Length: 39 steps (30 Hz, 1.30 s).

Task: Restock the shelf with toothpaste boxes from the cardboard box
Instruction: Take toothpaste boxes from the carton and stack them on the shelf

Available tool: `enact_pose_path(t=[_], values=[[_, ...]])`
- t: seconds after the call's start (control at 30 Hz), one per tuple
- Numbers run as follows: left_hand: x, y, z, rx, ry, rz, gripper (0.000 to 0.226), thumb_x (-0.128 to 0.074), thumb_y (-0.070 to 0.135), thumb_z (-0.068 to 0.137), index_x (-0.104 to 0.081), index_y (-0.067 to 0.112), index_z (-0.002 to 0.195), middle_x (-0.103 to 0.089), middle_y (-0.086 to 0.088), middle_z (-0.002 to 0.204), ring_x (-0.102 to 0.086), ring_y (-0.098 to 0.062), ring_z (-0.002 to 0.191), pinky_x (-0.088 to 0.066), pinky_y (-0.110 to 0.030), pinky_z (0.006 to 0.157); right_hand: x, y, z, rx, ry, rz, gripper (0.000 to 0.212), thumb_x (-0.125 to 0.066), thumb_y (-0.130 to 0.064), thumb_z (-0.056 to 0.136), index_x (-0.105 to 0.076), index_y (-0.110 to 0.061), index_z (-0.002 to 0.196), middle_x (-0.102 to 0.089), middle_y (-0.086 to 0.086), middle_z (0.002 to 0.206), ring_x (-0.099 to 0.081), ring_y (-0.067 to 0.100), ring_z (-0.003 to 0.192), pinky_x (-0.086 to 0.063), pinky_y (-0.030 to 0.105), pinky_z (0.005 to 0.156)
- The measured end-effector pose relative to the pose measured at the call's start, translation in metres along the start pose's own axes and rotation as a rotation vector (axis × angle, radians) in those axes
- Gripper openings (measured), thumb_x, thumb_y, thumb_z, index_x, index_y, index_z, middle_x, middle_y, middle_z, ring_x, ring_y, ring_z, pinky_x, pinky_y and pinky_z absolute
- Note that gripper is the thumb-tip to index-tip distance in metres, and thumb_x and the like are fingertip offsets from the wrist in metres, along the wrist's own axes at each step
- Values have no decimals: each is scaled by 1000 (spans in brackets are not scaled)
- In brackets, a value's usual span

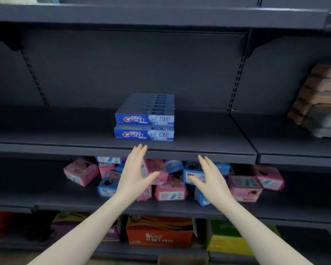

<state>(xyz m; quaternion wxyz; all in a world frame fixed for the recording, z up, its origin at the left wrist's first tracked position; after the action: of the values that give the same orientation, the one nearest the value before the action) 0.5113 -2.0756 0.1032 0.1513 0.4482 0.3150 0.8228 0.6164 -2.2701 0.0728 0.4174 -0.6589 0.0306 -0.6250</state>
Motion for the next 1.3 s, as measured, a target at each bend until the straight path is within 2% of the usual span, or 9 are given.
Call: enact_pose_path(t=[0.33, 0.5, 0.67, 0.8, 0.87, 0.93, 1.03, 1.17, 1.3], values=[[-111, -37, -63, 8, -299, 163, 83, -65, 41, 83, -15, 27, 148, -5, 18, 151, 3, -2, 142, -15, -31, 115, -72, 85, -51, -125, -93, -139, 72, -49, -45, 92, -12, -24, 150, -10, 1, 157, -10, 16, 145, -17, 32, 115], [-193, -69, -98, 13, -474, 142, 80, -63, 41, 85, -16, 27, 148, -7, 20, 146, -1, -1, 139, -11, -24, 115, -129, 143, -71, -195, -123, -162, 64, -56, -38, 90, -30, -18, 145, -33, 6, 149, -30, 21, 138, -26, 33, 111], [-304, -130, -172, 33, -739, 180, 78, -55, 45, 84, -13, 28, 148, -8, 11, 154, -5, -8, 143, -8, -24, 115, -223, 227, -118, -302, -237, -216, 67, -81, -35, 65, -54, -18, 123, -63, 2, 113, -64, 21, 95, -52, 28, 79], [-389, -188, -244, 101, -951, 245, 76, -41, 56, 67, -41, 20, 133, -51, -3, 136, -49, -21, 124, -50, -36, 93, -297, 294, -160, -397, -303, -246, 79, -89, -38, 41, -52, -21, 109, -66, 0, 89, -66, 18, 68, -53, 23, 57], [-423, -217, -273, 109, -1002, 287, 77, -39, 57, 66, -46, 17, 131, -55, -6, 133, -55, -24, 119, -50, -37, 91, -326, 319, -176, -426, -318, -261, 73, -90, -36, 40, -61, -18, 105, -67, 1, 89, -67, 19, 71, -54, 24, 59], [-450, -243, -296, 131, -1054, 341, 78, -43, 55, 75, -35, 16, 142, -35, -6, 148, -36, -24, 135, -31, -33, 110, -354, 342, -187, -455, -332, -265, 67, -90, -34, 42, -66, -14, 102, -67, 3, 90, -67, 20, 72, -54, 24, 61], [-487, -287, -326, 178, -1083, 420, 79, -53, 49, 86, -14, 21, 149, -13, 1, 156, -13, -17, 143, -10, -25, 115, -398, 375, -202, -504, -371, -199, 64, -88, -27, 52, -64, -8, 108, -67, 11, 99, -68, 28, 84, -55, 30, 72], [-538, -327, -366, 205, -1179, 491, 83, -56, 46, 86, -9, 20, 149, -10, -3, 157, -8, -19, 144, -12, -28, 115, -442, 409, -218, -593, -461, -116, 60, -59, -31, 88, -36, -11, 141, -38, 14, 144, -37, 28, 133, -27, 30, 110], [-581, -357, -394, 237, -1268, 524, 87, -58, 42, 87, -1, 21, 150, 0, -6, 158, -2, -23, 145, -8, -31, 116, -471, 434, -232, -669, -508, -105, 66, -49, -39, 92, -21, -15, 147, -20, 8, 154, -21, 19, 142, -16, 25, 113]])
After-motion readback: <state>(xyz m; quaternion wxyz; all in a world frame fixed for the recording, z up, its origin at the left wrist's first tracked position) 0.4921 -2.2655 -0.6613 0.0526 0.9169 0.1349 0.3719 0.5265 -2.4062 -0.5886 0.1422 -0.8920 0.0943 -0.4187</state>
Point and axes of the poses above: each hand's wrist, its own z-axis towards the middle knuckle, its own x-axis out of the back of the hand, y = z × x, the point moved 10 cm from there along z, towards the middle knuckle
